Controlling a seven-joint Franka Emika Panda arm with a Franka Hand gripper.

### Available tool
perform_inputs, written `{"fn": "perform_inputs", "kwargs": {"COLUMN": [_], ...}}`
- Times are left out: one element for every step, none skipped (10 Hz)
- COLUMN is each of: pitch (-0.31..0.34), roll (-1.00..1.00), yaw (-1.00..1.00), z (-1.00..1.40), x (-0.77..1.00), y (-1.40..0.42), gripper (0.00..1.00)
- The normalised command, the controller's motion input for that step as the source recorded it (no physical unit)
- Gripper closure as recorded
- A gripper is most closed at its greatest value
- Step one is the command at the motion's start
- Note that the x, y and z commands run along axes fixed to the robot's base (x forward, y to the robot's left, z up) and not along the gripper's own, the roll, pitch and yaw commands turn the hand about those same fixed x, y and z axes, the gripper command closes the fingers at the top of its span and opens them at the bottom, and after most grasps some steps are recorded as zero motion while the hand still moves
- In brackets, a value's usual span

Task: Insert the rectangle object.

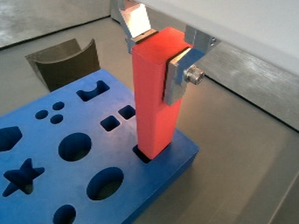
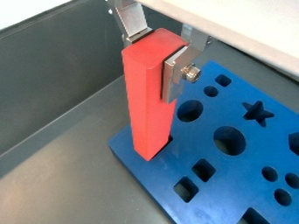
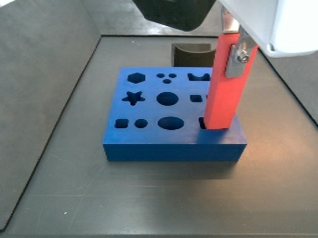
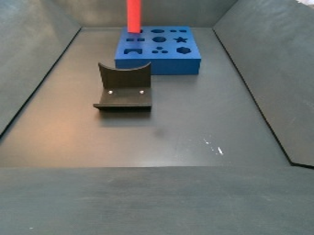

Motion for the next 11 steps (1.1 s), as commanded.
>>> {"fn": "perform_inputs", "kwargs": {"pitch": [0.040,0.000,0.003,0.006,0.004,0.014,0.021,0.039,0.034,0.036,0.036], "roll": [0.02,0.00,0.00,-0.01,-0.05,-0.08,-0.08,-0.08,-0.07,-0.06,-0.05], "yaw": [-0.10,0.00,0.00,0.00,0.00,0.00,0.00,-0.01,-0.03,-0.03,-0.03], "z": [-0.08,-0.07,-0.11,-0.15,-0.15,-0.25,-0.33,-0.36,-0.35,-0.31,-0.28], "x": [-0.02,-0.19,-0.22,-0.25,-0.12,0.05,0.10,0.12,0.10,0.10,0.09], "y": [0.00,0.00,0.00,0.00,0.00,0.00,0.00,0.00,0.00,0.00,0.00], "gripper": [1.00,1.00,1.00,1.00,1.00,1.00,1.00,1.00,1.00,1.00,1.00]}}
